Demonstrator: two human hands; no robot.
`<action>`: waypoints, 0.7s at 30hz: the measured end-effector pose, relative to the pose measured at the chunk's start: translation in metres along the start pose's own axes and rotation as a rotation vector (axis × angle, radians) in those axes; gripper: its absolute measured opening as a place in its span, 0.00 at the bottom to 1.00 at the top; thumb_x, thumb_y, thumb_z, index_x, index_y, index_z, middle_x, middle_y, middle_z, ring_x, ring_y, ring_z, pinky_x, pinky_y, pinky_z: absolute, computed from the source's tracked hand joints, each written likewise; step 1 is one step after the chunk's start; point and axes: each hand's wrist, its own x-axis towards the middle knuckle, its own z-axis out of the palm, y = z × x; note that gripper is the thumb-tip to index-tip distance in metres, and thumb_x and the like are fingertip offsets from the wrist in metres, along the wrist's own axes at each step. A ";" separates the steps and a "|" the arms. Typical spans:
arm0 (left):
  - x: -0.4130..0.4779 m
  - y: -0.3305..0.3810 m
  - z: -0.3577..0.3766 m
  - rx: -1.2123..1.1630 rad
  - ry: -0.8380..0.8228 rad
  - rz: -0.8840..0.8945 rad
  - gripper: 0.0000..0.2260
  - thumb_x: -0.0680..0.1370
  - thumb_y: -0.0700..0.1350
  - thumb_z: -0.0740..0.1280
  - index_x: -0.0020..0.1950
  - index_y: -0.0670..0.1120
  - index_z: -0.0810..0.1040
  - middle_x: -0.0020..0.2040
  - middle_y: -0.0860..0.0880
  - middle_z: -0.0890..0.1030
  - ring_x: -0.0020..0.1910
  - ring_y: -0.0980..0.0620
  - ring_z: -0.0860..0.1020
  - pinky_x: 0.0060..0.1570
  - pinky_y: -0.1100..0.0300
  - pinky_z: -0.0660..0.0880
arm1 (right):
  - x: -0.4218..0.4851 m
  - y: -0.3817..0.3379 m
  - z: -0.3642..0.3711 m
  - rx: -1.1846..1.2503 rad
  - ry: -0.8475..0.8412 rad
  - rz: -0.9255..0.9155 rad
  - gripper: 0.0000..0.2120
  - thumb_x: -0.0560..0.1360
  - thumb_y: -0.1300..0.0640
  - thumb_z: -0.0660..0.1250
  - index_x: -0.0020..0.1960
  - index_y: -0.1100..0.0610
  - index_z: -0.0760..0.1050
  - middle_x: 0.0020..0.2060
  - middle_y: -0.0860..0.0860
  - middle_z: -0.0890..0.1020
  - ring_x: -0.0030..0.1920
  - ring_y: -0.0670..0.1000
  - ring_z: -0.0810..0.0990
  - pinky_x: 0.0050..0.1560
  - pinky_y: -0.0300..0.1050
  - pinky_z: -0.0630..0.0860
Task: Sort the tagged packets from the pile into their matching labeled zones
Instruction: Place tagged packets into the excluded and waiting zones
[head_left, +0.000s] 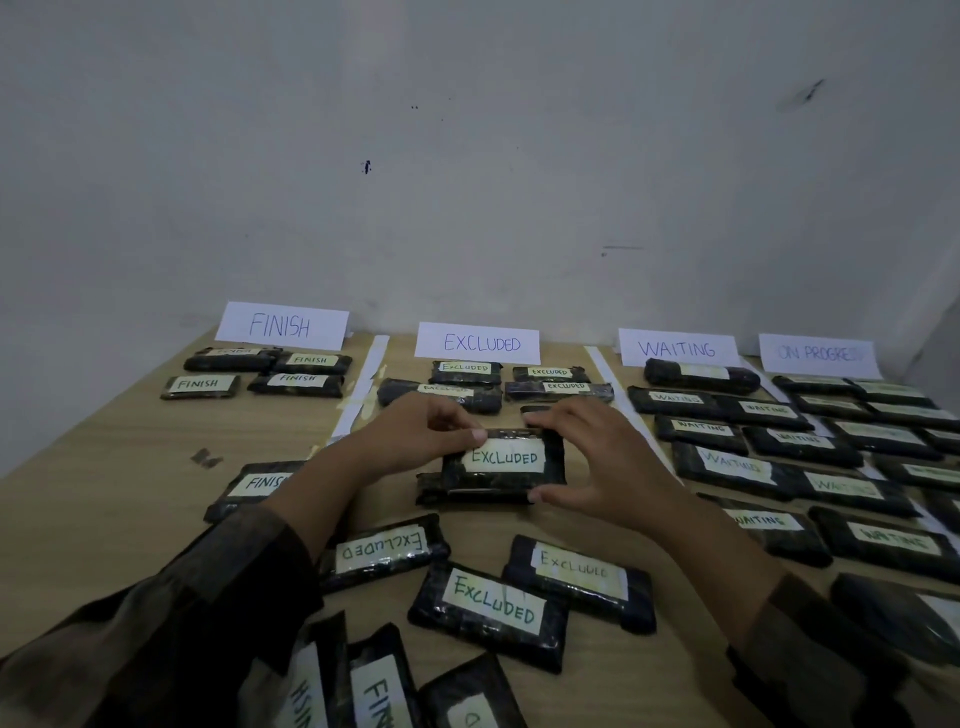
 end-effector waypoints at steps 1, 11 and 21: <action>-0.001 0.001 -0.003 0.010 0.014 0.005 0.03 0.74 0.46 0.71 0.44 0.48 0.83 0.33 0.59 0.82 0.34 0.67 0.78 0.38 0.75 0.71 | 0.004 -0.001 0.002 -0.026 0.008 -0.010 0.34 0.63 0.37 0.70 0.65 0.50 0.73 0.55 0.49 0.76 0.55 0.50 0.73 0.52 0.45 0.70; -0.012 -0.013 -0.028 0.123 0.231 0.001 0.11 0.79 0.49 0.62 0.59 0.50 0.80 0.52 0.52 0.82 0.53 0.54 0.79 0.57 0.57 0.73 | 0.038 -0.006 0.013 -0.083 0.044 -0.015 0.32 0.63 0.39 0.73 0.63 0.51 0.74 0.54 0.49 0.77 0.54 0.52 0.74 0.52 0.49 0.70; -0.021 -0.045 -0.056 0.575 0.338 -0.001 0.18 0.78 0.51 0.64 0.68 0.53 0.71 0.67 0.53 0.74 0.67 0.53 0.69 0.62 0.57 0.66 | 0.075 0.000 0.034 -0.116 -0.099 0.092 0.30 0.67 0.38 0.70 0.66 0.47 0.70 0.57 0.47 0.73 0.59 0.49 0.70 0.58 0.47 0.67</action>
